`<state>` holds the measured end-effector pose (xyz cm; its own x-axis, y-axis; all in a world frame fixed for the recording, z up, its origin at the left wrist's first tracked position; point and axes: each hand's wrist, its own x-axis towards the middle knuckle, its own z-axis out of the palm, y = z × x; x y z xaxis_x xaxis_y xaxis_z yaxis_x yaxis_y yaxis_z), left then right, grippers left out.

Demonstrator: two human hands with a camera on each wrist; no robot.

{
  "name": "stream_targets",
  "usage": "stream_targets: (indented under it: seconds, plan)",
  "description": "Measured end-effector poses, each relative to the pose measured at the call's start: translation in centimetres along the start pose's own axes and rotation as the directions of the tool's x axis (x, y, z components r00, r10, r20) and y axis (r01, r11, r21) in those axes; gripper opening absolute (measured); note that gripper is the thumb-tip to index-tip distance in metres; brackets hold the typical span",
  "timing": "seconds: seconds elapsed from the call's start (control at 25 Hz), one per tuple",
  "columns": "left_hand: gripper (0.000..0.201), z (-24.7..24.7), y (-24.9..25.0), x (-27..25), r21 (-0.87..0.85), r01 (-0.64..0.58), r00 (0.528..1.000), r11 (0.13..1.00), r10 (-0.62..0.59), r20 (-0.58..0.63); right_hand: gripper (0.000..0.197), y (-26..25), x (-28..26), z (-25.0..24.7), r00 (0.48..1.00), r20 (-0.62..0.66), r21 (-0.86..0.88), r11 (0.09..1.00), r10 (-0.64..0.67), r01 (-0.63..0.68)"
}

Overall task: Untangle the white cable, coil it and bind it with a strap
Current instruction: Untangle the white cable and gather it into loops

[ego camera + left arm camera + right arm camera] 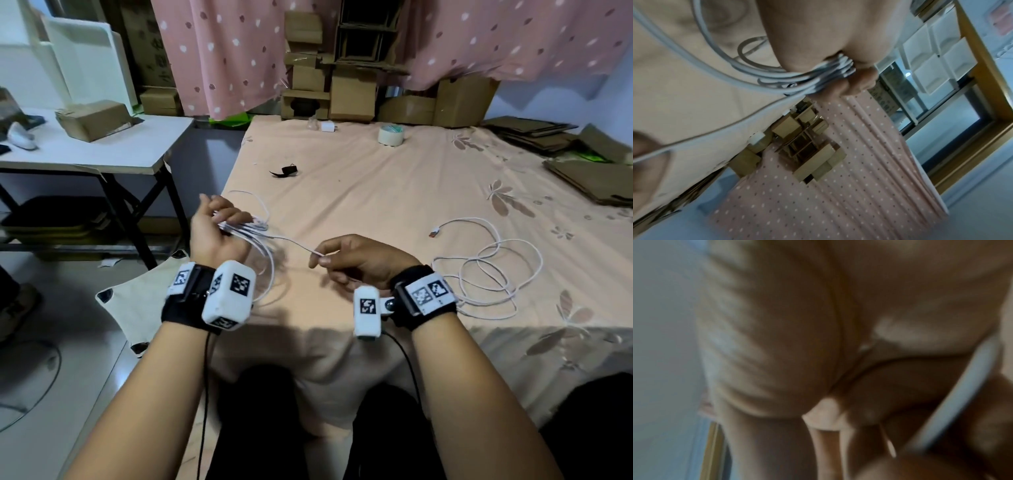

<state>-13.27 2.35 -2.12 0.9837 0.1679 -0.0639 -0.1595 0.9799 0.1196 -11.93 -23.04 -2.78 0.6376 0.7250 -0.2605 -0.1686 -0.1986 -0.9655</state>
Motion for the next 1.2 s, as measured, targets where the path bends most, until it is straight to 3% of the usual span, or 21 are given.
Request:
stream_targets:
  seconds: [0.08,0.16,0.2,0.24,0.32,0.36,0.44,0.52,0.6,0.64,0.68,0.76,0.88,0.92,1.0,1.08,1.2]
  plan:
    - [0.052,-0.2,2.1,0.2,0.029,0.004,0.999,1.0,-0.006,0.047,0.014,0.4,-0.4,-2.0,0.997,-0.045,-0.021,0.998,0.064,-0.065]
    - [0.046,-0.2,3.9,0.1,0.063,0.046,0.997,0.997,-0.05,0.059,0.019,0.2,-0.3,-3.6,0.966,-0.212,-0.189,0.964,0.148,-0.189]
    - [0.043,0.0,4.3,-0.1,0.152,0.098,0.993,0.984,-0.108,0.056,0.022,-0.1,0.0,-4.3,0.926,-0.339,-0.282,0.922,0.164,-0.266]
    - [0.042,0.5,4.1,-0.4,0.31,0.183,0.977,0.933,-0.208,0.049,0.026,-0.6,0.4,-4.8,0.867,-0.478,-0.349,0.876,0.139,-0.333]
    - [0.039,1.3,1.8,-1.5,0.632,0.366,0.896,0.683,-0.441,-0.043,0.031,-1.8,1.9,-4.8,0.738,-0.675,-0.416,0.824,0.004,-0.384]
    - [0.037,1.4,0.0,-1.9,0.711,0.426,0.854,0.56,-0.507,-0.112,0.033,-2.6,2.8,-3.9,0.703,-0.708,-0.447,0.817,-0.075,-0.363]
    - [0.04,1.1,-3.9,-2.6,0.742,0.498,0.808,0.448,-0.551,-0.21,0.033,-3.9,4.5,-0.9,0.679,-0.697,-0.508,0.827,-0.23,-0.242]
    - [0.053,0.8,-6.6,-3.2,0.727,0.483,0.837,0.489,-0.502,-0.219,0.036,-4.3,5.2,2.8,0.676,-0.638,-0.565,0.821,-0.37,-0.084]
    - [0.058,0.6,-7.2,-3.1,0.662,0.401,0.902,0.633,-0.401,-0.162,0.035,-3.9,4.8,5.1,0.697,-0.517,-0.708,0.706,-0.497,-0.022]
    - [0.053,0.7,-6.9,-2.9,0.621,0.358,0.926,0.698,-0.349,-0.141,0.031,-3.5,4.5,5.5,0.735,-0.442,-0.749,0.663,-0.514,0.014]
    - [0.046,0.8,-6.4,-2.7,0.576,0.317,0.945,0.753,-0.298,-0.131,0.027,-2.9,4.1,5.8,0.786,-0.366,-0.749,0.659,-0.499,0.069]
    - [0.044,1.0,-5.3,-1.8,0.426,0.228,0.973,0.876,-0.195,-0.121,0.025,-1.6,3.2,5.5,0.886,-0.237,-0.635,0.754,-0.399,0.17]
    - [0.058,0.5,-2.2,-0.8,0.052,0.217,0.976,0.975,-0.216,-0.027,0.032,-0.3,1.9,3.4,0.964,-0.172,-0.416,0.902,-0.202,0.115]
    - [0.058,0.4,-0.9,-0.7,0.024,0.241,0.97,0.97,-0.241,0.019,0.032,0.0,1.5,2.3,0.972,-0.186,-0.321,0.943,-0.147,0.081]
    - [0.055,0.8,0.2,-0.8,0.214,0.249,0.965,0.944,-0.262,0.032,0.031,0.2,1.1,-0.1,0.966,-0.254,-0.03,0.999,-0.05,0.044]
    - [0.053,1.5,-0.8,-1.5,0.55,0.31,0.933,0.776,-0.358,-0.02,0.029,-0.4,1.2,-1.8,0.928,-0.369,0.111,0.994,0.051,-0.011]
    - [0.05,2.2,-3.9,-2.8,0.837,0.412,0.846,0.36,-0.492,-0.205,0.032,-2.1,2.1,-1.9,0.865,-0.494,-0.216,0.95,0.091,-0.224]
